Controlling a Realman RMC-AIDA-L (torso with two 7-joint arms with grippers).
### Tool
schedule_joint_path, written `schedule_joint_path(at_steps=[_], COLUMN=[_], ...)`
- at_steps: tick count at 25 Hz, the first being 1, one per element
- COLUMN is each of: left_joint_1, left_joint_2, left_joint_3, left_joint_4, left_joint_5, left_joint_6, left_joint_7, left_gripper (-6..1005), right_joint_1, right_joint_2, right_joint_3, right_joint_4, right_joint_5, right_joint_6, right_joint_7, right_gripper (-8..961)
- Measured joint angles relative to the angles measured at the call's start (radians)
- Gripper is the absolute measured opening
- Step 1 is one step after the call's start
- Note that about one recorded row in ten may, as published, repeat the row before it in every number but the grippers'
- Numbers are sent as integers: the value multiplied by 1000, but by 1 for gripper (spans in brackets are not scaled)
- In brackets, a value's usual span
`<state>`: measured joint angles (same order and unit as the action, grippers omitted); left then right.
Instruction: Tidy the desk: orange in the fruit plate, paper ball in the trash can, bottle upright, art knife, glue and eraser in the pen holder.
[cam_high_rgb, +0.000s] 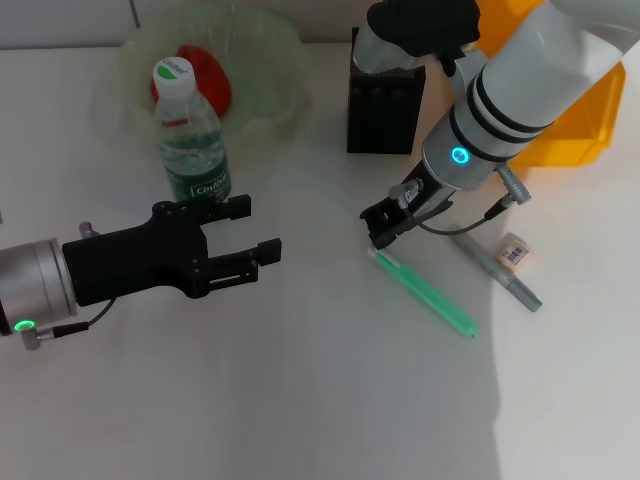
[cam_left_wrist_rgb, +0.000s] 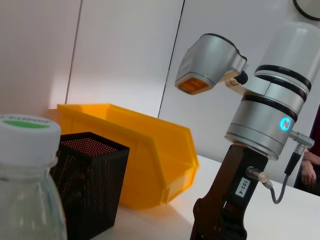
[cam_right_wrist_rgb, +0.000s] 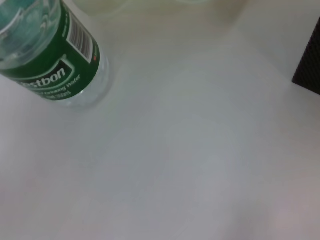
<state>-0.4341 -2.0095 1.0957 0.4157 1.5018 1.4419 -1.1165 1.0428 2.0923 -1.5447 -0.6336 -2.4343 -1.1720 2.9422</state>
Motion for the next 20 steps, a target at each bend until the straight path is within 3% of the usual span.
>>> schedule_joint_path(at_steps=[8,17,20], left_joint_1=[0,1,1], left_joint_2=[0,0,3], left_joint_3=[0,0,0], left_joint_4=[0,0,0], left_joint_5=[0,0,-2], left_joint_6=[0,1,6], left_joint_7=[0,0,0], left_gripper=[745,745,745], right_joint_1=[-49,-56,-56], right_joint_2=[-4,-6,-6], right_joint_3=[1,-7,-27], right_joint_4=[-111,-112,-110], right_joint_5=[-1,-35,-40], right_joint_6=[-60,-101,-102], right_joint_7=[-35,-38,-38], right_gripper=[73,146,240])
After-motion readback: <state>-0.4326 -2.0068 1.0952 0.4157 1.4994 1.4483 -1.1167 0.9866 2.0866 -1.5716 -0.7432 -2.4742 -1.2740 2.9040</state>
